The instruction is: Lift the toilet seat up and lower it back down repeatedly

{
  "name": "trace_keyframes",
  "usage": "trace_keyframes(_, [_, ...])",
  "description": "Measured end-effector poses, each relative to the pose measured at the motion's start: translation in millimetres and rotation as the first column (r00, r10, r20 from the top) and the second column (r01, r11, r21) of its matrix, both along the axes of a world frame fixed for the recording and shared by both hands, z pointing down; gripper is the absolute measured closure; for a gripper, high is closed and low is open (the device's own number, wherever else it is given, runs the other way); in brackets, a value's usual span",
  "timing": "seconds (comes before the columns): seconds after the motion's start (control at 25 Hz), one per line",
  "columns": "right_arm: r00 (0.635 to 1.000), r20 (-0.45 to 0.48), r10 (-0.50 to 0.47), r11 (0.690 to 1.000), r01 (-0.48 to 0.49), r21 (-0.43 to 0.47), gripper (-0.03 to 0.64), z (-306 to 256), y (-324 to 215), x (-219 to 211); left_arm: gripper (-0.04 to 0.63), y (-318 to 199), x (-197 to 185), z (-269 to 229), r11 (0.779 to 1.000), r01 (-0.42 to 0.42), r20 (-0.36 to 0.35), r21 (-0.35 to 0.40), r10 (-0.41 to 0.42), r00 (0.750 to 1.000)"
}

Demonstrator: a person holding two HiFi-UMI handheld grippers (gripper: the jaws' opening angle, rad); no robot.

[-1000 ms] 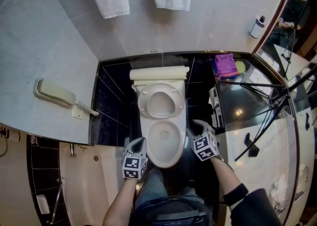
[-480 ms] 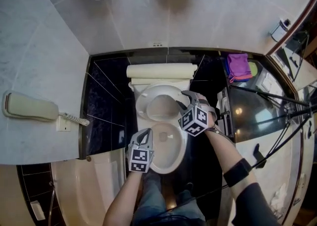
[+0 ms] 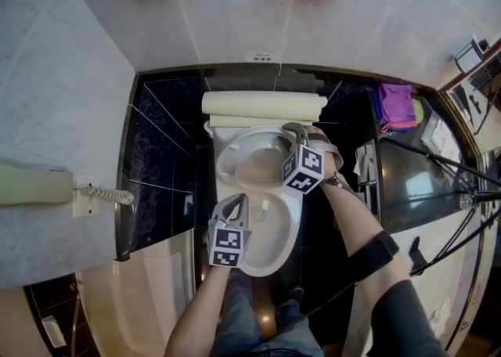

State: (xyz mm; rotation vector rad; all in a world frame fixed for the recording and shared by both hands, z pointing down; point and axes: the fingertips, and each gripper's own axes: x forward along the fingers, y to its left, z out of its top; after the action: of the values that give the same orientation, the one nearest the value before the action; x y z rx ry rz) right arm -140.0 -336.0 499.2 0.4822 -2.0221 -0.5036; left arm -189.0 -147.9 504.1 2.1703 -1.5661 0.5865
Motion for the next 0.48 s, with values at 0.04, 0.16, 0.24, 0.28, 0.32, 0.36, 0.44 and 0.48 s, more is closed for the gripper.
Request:
trace_keyframes(0.04, [1.000,-0.012,-0.004,1.000,0.004,0.000,0.522,4,-2,0,0.598,-1,0,2,1.000,-0.002,-0.001,-0.001,0.002,1.000])
trace_keyframes(0.16, [1.000,-0.017,-0.013,1.000,0.013,0.004,0.523,6,-4,-1,0.598,0,-2,7,1.000,0.001,-0.004,-0.006,-0.001,1.000])
trace_keyframes(0.24, [1.000,-0.019,-0.012,1.000,0.012,0.007,0.526,5,-3,-2,0.598,3,-3,11,1.000,0.007,-0.004,-0.015,-0.007,1.000])
trace_keyframes(0.28, [1.000,-0.021,-0.009,1.000,0.009,0.009,0.528,5,-2,-2,0.598,4,-3,13,1.000,0.009,-0.003,-0.021,-0.009,1.000])
trace_keyframes(0.32, [1.000,-0.025,-0.004,1.000,0.004,0.012,0.529,4,-1,-1,0.598,5,-2,14,1.000,0.011,-0.004,-0.025,-0.011,1.000])
trace_keyframes(0.36, [1.000,-0.031,-0.001,1.000,0.001,0.016,0.529,4,1,0,0.598,7,-1,16,0.999,0.013,-0.005,-0.029,-0.013,1.000])
trace_keyframes(0.44, [0.999,-0.034,0.001,1.000,-0.001,0.019,0.529,2,7,1,0.598,9,1,18,0.999,0.015,-0.007,-0.035,-0.015,1.000])
trace_keyframes(0.48, [1.000,-0.031,-0.001,1.000,0.001,0.018,0.529,1,11,2,0.598,11,2,19,0.999,0.016,-0.007,-0.038,-0.017,1.000])
